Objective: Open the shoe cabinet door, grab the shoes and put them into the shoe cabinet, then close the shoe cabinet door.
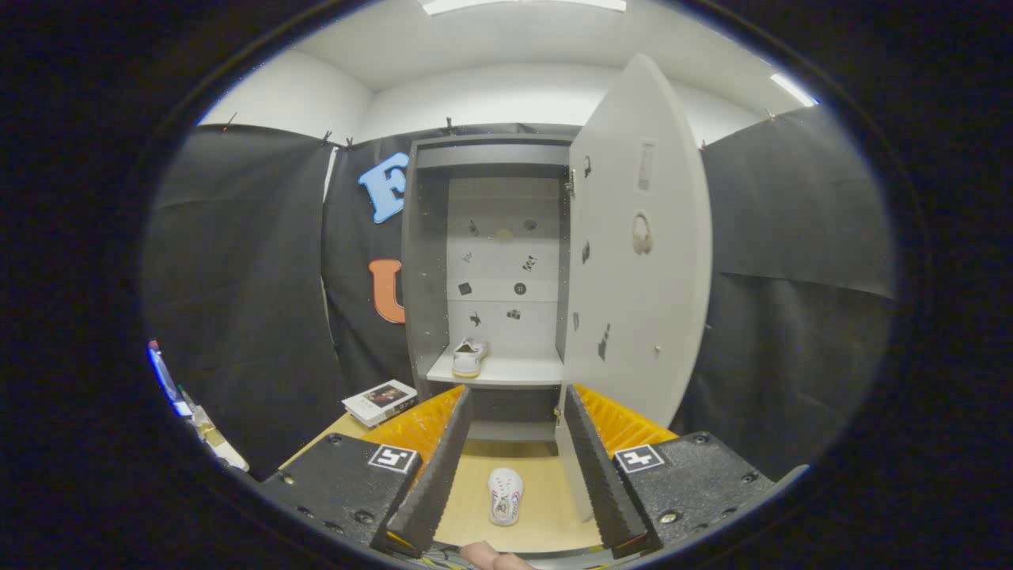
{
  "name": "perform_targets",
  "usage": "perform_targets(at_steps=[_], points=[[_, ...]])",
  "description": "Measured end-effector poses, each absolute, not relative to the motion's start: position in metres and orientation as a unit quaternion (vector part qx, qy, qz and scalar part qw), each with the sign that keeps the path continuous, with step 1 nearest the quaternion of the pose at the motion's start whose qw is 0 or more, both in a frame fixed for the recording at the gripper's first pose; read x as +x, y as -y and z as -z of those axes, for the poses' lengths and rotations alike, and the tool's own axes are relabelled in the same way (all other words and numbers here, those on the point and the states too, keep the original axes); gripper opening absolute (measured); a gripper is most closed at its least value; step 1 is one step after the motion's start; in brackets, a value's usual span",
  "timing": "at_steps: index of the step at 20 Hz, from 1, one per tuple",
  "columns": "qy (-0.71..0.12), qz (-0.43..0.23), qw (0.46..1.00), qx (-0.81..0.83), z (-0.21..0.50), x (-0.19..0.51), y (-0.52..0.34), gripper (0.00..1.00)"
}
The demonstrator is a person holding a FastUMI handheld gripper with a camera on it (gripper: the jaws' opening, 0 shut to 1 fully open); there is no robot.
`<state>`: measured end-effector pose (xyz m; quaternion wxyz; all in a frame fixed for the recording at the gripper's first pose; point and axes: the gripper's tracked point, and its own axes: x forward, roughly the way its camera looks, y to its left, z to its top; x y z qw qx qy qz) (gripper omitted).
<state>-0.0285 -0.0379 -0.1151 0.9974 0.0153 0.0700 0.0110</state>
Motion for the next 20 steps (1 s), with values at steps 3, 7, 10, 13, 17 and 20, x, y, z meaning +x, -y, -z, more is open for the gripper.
perform_targets(at_steps=[3,7,10,13,17,20], points=[[-0.082,-0.027,0.996,0.023,0.117,0.008,-0.002,0.77],[-0.087,-0.041,0.995,0.006,0.127,0.062,-0.029,0.78],[-0.114,-0.043,0.993,0.008,0.163,0.101,-0.034,0.78],[-0.178,-0.046,0.983,0.006,0.227,0.127,-0.034,0.78],[-0.289,-0.050,0.956,0.002,0.330,0.135,-0.026,0.78],[-0.365,-0.049,0.930,-0.001,0.404,0.130,-0.015,0.78]])
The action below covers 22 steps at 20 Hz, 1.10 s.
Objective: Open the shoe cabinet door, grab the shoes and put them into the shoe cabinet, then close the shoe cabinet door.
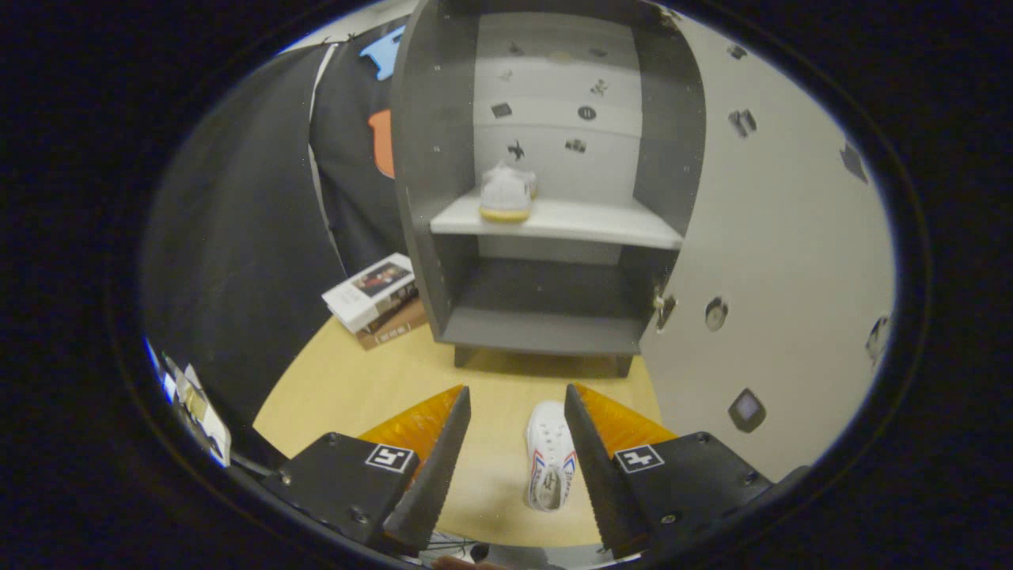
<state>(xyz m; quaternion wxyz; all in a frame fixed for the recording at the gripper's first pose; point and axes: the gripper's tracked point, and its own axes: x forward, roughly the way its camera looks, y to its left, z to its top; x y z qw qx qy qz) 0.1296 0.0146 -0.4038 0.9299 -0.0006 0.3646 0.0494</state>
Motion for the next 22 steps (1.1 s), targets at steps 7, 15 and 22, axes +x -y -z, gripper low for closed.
perform_targets(at_steps=[7,15,22], points=[[-0.503,-0.043,0.863,0.024,0.532,0.107,-0.007,0.78],[-0.568,-0.018,0.820,0.061,0.597,0.102,-0.006,0.63],[-0.575,0.005,0.815,0.065,0.634,0.122,0.007,0.31]])
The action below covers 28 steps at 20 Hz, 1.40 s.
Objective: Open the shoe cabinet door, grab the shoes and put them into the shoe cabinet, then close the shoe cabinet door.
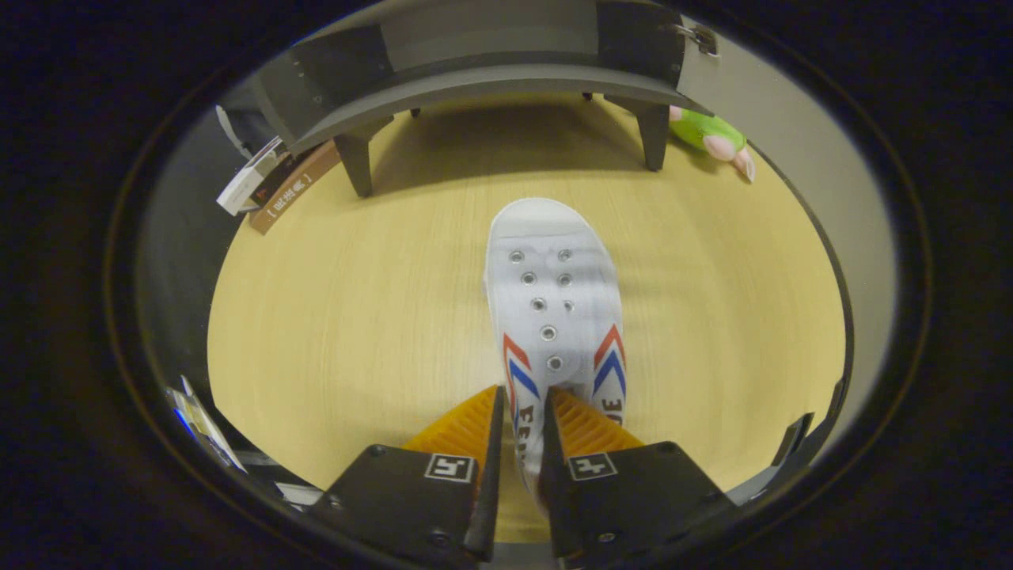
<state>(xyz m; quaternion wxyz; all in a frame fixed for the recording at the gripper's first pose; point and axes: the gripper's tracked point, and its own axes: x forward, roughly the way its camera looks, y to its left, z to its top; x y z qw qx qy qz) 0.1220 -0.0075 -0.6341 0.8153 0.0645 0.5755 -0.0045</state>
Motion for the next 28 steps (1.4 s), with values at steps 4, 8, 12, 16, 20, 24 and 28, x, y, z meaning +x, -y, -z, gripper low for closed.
perform_targets(at_steps=[4,8,12,16,20,24,28], points=[[-0.559,-0.032,0.824,0.083,0.636,0.125,0.006,0.09],[-0.516,-0.044,0.855,0.032,0.618,0.127,0.001,0.03],[-0.513,-0.044,0.856,0.053,0.611,0.114,-0.003,0.03],[-0.481,-0.056,0.874,0.047,0.584,0.101,-0.009,0.04],[-0.454,-0.069,0.888,0.036,0.531,0.080,0.002,0.04],[-0.418,-0.084,0.905,0.016,0.470,0.075,0.004,0.03],[-0.387,-0.104,0.916,0.020,0.403,0.078,0.002,0.04]])
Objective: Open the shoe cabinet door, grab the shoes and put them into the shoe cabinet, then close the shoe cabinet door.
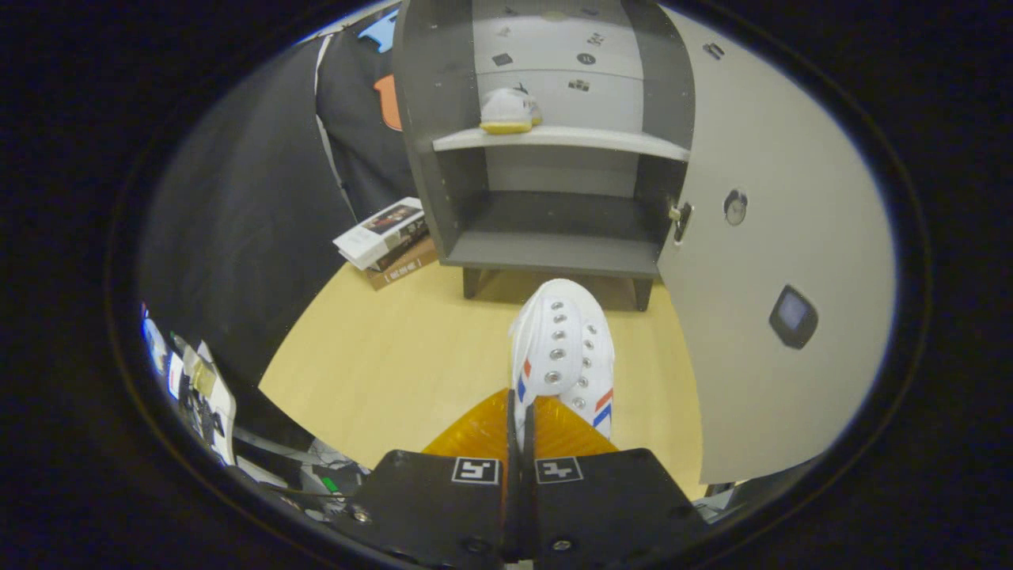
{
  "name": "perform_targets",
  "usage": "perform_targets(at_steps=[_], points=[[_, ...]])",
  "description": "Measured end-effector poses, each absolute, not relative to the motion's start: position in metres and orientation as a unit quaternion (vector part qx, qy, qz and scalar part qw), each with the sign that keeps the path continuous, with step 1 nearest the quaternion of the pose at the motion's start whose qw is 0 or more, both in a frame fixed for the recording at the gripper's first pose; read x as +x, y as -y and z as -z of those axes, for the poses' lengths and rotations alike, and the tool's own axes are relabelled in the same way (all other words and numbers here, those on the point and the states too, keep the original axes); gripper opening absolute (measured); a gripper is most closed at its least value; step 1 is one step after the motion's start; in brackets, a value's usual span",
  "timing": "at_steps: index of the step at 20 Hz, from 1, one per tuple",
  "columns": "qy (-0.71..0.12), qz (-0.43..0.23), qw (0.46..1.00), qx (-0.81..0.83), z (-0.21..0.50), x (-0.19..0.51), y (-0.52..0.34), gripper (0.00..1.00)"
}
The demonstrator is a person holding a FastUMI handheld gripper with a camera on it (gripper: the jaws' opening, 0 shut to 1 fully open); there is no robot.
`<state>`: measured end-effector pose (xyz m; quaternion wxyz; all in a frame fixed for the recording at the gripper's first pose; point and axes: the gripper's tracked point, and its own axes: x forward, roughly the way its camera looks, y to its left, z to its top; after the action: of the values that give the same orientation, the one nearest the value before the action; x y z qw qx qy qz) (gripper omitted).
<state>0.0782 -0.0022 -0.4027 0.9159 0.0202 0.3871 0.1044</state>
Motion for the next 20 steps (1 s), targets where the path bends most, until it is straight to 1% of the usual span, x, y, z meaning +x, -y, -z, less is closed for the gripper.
perform_targets(at_steps=[6,11,16,20], points=[[-0.325,-0.108,0.939,0.008,0.305,0.111,0.011,0.04],[-0.267,-0.112,0.957,-0.016,0.241,0.171,0.016,0.04],[-0.228,-0.104,0.968,-0.029,0.207,0.247,0.017,0.03],[-0.198,-0.081,0.976,-0.051,0.206,0.316,0.023,0.04]])
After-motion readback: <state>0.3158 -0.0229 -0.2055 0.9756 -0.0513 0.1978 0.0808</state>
